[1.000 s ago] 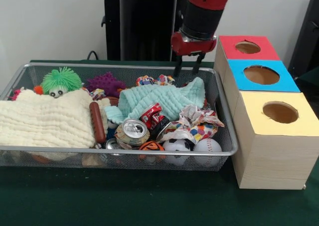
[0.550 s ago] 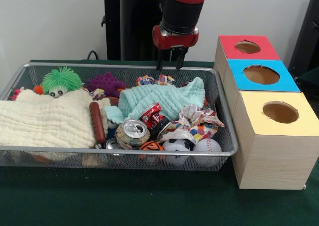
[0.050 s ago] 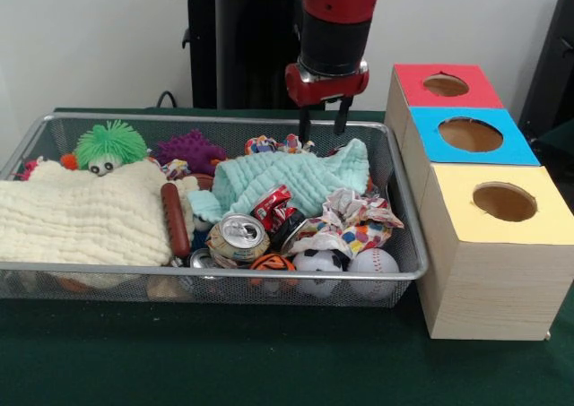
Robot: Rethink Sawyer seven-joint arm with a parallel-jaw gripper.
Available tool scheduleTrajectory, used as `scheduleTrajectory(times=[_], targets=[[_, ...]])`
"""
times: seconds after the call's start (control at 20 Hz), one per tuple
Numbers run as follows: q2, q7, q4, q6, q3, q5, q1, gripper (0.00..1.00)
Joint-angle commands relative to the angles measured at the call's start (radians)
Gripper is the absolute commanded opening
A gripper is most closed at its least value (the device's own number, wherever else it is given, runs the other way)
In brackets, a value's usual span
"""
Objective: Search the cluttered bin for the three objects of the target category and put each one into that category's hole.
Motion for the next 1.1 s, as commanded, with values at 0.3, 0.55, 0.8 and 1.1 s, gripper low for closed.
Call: scheduleTrajectory(times=[0.3, 0.55, 0.8, 1.1], targets=[[0.173, -0.162, -0.165, 0.116, 0.134, -0.096, -0.022, 1.00], [0.263, -0.207, -0.309, 0.210, 0.128, -0.129, 0.001, 1.00], [0.320, -0.206, -0.401, 0.263, 0.138, -0.163, 0.019, 1.00], [0.384, -0.239, -0.552, 0.380, 0.145, -0.217, 0.038, 1.00]])
